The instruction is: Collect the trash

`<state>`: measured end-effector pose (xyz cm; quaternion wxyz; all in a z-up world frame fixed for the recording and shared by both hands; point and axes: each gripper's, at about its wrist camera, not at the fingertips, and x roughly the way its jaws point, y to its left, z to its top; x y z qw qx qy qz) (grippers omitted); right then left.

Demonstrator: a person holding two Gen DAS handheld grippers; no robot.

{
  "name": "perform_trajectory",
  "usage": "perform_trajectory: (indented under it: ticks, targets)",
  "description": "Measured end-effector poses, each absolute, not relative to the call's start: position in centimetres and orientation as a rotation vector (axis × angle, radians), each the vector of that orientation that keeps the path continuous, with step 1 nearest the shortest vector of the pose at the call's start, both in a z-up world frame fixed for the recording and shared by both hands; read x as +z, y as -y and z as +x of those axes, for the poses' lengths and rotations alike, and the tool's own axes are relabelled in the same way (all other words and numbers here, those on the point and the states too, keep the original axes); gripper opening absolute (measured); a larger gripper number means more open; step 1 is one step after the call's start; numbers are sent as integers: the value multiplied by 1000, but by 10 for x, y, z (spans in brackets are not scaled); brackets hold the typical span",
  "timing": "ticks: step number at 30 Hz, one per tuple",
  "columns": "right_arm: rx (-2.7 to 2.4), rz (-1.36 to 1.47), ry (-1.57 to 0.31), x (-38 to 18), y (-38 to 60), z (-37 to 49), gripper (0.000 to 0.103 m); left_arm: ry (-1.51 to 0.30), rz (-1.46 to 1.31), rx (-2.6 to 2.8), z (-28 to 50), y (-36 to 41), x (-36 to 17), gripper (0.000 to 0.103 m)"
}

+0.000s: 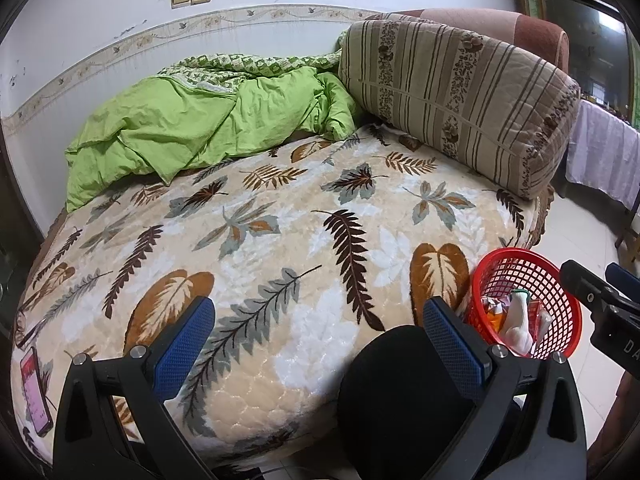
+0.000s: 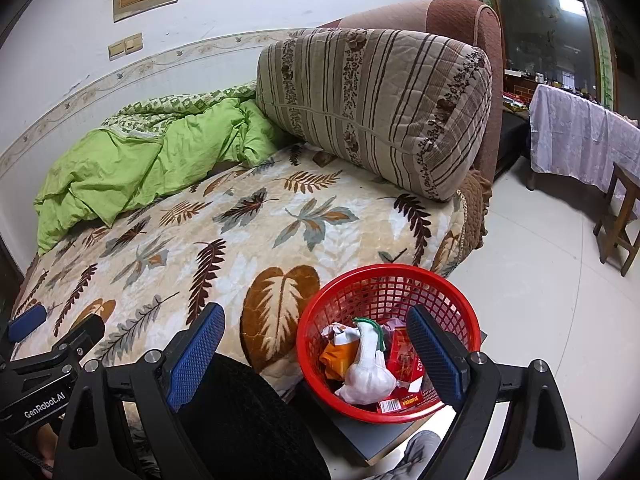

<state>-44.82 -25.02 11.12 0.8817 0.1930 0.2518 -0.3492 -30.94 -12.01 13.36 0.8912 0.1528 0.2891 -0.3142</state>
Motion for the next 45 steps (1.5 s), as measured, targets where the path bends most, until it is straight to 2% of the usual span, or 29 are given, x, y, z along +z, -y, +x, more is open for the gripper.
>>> perform_trajectory:
  ticks: [35, 42, 45]
  targets:
    - [-665, 383, -546, 108, 248, -428, 94, -634, 277, -607, -288, 106, 128, 103]
    - [-531, 270, -596, 129, 239, -339, 94, -756, 147, -429, -218, 53, 112, 103]
    - [-490, 226, -636, 121, 225, -288, 94, -812, 121, -276, -179, 22, 97, 103]
